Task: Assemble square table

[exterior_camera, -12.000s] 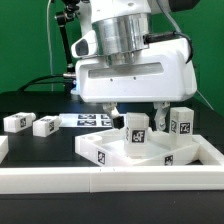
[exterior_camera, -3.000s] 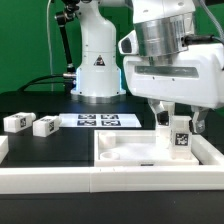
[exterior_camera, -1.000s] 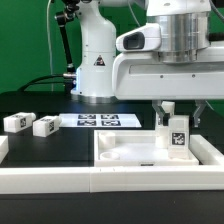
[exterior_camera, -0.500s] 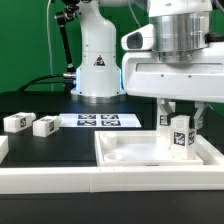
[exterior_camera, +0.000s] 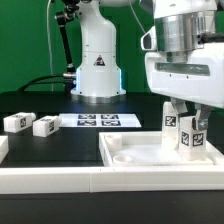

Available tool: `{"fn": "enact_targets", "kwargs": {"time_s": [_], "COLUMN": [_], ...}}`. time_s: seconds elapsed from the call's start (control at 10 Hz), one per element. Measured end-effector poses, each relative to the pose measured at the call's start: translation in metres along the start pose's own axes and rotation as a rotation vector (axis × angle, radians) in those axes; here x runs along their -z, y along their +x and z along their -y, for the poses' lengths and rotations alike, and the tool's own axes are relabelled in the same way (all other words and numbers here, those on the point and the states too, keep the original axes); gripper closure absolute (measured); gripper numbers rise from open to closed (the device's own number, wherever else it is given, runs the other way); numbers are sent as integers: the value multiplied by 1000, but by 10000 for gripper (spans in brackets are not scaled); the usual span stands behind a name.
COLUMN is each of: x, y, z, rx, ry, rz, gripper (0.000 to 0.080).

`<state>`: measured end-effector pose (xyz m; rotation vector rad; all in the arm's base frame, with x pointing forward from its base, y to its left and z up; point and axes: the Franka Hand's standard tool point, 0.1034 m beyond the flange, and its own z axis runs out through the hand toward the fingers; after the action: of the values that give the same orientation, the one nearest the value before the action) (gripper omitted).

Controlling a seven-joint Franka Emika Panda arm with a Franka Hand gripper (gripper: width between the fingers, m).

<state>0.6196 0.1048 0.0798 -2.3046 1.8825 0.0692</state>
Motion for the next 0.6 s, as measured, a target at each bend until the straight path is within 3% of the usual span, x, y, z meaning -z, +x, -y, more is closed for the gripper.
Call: {"fn": "enact_targets", "kwargs": {"time_s": [0.3, 0.6], "x": [-1, -1], "y": [-8, -9], "z": [0, 1], "rx": [-234, -277], "ry": [4, 1], "rz": [27, 35], "gripper": [509, 509]}}
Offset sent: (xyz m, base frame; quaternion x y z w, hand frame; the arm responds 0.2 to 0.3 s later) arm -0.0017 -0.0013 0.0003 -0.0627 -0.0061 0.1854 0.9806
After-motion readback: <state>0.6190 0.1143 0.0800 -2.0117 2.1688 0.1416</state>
